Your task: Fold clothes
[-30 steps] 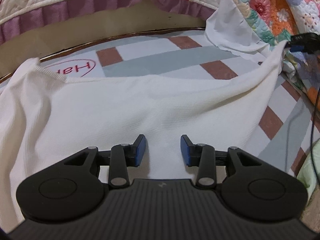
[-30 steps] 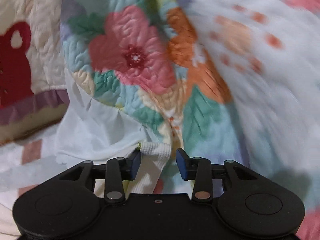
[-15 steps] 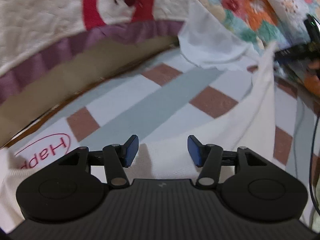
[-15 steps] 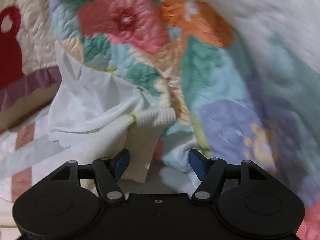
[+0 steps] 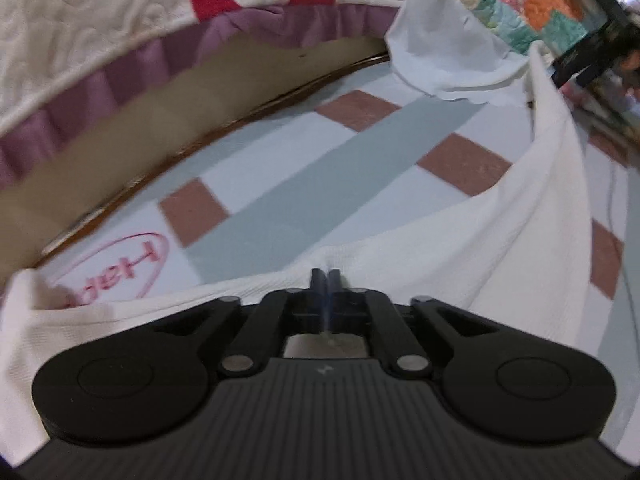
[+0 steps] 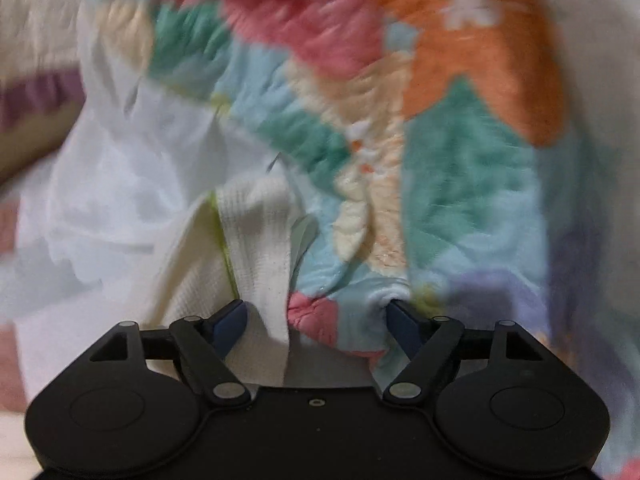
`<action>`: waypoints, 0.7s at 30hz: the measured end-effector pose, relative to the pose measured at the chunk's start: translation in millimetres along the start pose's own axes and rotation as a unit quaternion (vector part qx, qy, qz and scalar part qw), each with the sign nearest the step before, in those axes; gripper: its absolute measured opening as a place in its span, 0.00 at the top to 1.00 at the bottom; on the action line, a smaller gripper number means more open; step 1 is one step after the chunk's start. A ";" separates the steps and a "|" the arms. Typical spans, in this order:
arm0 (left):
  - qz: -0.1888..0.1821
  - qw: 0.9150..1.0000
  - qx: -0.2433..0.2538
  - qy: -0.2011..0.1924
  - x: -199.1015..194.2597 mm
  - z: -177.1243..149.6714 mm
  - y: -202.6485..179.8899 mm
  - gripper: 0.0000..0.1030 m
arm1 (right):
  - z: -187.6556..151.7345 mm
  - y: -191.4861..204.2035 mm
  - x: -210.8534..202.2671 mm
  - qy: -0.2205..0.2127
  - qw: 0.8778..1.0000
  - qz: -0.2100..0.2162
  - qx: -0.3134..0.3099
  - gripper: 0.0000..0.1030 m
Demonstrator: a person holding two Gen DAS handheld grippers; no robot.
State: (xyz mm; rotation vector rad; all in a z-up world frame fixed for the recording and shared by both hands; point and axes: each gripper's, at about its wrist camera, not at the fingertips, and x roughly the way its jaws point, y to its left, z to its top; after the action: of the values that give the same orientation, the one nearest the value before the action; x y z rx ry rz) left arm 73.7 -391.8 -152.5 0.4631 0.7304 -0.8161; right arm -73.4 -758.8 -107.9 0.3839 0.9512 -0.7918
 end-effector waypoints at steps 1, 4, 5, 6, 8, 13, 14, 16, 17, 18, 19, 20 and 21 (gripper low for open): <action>0.018 1.000 -0.008 -0.011 -4.1 -1.0 3.0 1.00 | -7.0 -7.7 -10.6 -0.018 0.999 0.020 0.041 0.21; 0.093 0.994 -0.048 -0.018 -6.7 -4.2 17.8 1.00 | -40.1 -28.3 -32.0 -0.055 0.983 0.074 0.156 0.24; 0.097 0.993 -0.066 -0.014 -5.7 -5.9 23.1 1.00 | -50.9 -31.8 -32.2 -0.055 0.979 0.087 0.175 0.37; 0.089 0.992 -0.085 -0.012 -5.0 -8.3 27.9 1.00 | -61.6 -35.3 -32.4 -0.055 0.974 0.100 0.194 0.45; 0.078 0.991 -0.110 -0.009 -4.2 -12.3 34.6 1.00 | -73.1 -35.1 -23.7 -0.049 0.971 0.117 0.204 0.55; 0.087 0.992 -0.085 -0.012 -7.2 -15.0 28.1 1.00 | -71.5 -22.0 -7.1 -0.083 0.967 0.129 0.206 0.41; 0.087 0.992 -0.087 -0.012 -6.7 -14.7 28.2 1.00 | -67.0 -15.6 -3.8 -0.092 0.968 0.128 0.197 0.39; 0.085 0.992 -0.092 -0.011 -4.2 -13.2 28.8 1.00 | -60.7 -3.5 -2.3 -0.104 0.977 0.122 0.140 0.91; 0.084 0.992 -0.095 -0.011 -4.4 -13.1 29.1 1.00 | -56.6 4.5 -6.3 -0.114 0.983 0.106 0.096 0.91; 0.080 0.992 -0.098 -0.013 -6.7 -13.4 29.5 1.00 | -53.0 10.9 -15.6 -0.137 0.985 0.086 0.060 0.91; 0.071 0.992 -0.105 -0.013 -7.8 -12.6 30.2 0.99 | -49.9 14.2 -28.6 -0.170 0.983 0.068 0.033 0.91; 0.059 0.992 -0.114 -0.013 -7.4 -11.2 31.2 0.99 | -46.0 15.3 -43.1 -0.200 0.979 0.043 0.011 0.92; 0.047 0.991 -0.122 -0.012 -6.9 -9.8 32.2 0.98 | -42.9 12.2 -54.8 -0.220 0.975 0.018 0.003 0.92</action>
State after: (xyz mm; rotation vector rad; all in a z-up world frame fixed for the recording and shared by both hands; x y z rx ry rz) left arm 91.9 -362.7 -150.8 0.2644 0.7689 -0.6321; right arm -107.3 -700.9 -85.8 0.2164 0.5259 -0.8040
